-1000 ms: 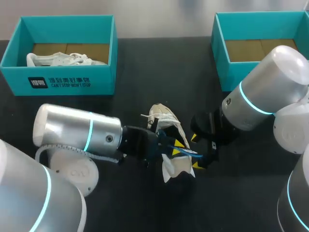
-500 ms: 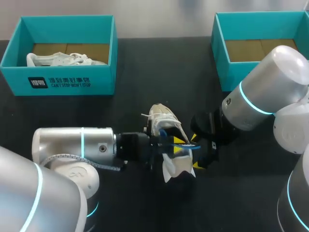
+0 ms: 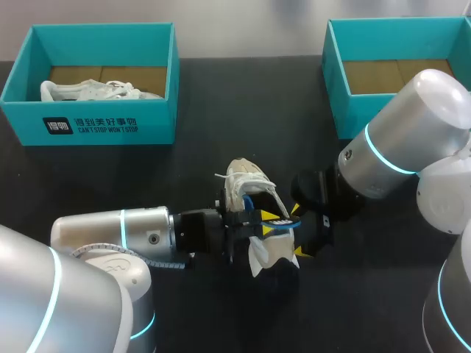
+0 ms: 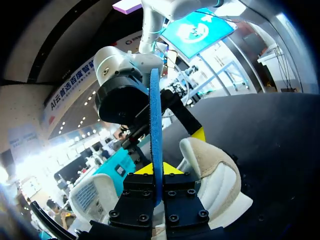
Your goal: Take the shoe out of the shoebox, open the shoe tongue, remove and reinsert the insole, then place the shoe into the shoebox
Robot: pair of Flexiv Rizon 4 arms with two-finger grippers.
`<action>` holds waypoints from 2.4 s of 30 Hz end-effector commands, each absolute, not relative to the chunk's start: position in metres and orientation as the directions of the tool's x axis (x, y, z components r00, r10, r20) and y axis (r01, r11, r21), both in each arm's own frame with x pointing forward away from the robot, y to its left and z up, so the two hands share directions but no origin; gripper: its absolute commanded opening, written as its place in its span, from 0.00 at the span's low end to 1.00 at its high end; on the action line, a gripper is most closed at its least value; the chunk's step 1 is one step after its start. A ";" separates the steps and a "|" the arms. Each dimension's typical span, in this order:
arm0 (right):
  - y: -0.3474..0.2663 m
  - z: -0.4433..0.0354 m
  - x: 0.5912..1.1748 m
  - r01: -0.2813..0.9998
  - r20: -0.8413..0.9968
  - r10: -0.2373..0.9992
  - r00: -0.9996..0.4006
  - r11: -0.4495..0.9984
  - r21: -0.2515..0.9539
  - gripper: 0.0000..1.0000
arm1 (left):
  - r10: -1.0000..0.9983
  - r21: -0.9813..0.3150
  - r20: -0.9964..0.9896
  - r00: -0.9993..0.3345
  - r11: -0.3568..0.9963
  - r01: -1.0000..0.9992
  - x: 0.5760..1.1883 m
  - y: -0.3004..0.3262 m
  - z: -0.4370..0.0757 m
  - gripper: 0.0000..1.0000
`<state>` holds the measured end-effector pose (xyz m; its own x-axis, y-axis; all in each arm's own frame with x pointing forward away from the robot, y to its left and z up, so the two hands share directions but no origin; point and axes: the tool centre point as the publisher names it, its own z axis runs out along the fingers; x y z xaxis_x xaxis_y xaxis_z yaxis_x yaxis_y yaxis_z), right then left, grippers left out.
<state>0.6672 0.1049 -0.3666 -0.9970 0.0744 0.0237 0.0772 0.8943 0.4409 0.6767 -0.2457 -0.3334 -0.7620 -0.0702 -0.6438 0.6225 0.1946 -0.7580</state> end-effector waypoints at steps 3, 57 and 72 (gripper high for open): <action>0.105 -0.366 0.666 0.077 0.022 0.076 -0.997 0.895 0.440 1.00 | -0.034 -0.740 -0.649 -0.760 0.265 0.619 0.687 -0.245 -0.341 0.00; 0.105 -0.366 0.666 0.077 0.022 0.076 -0.997 0.895 0.440 1.00 | 0.283 -0.593 -0.632 -0.722 0.423 0.685 0.700 -0.234 -0.360 0.00; 0.105 -0.366 0.666 0.077 0.022 0.076 -0.997 0.895 0.440 1.00 | 0.316 -0.600 -0.660 -0.682 0.325 0.731 0.678 -0.241 -0.326 0.55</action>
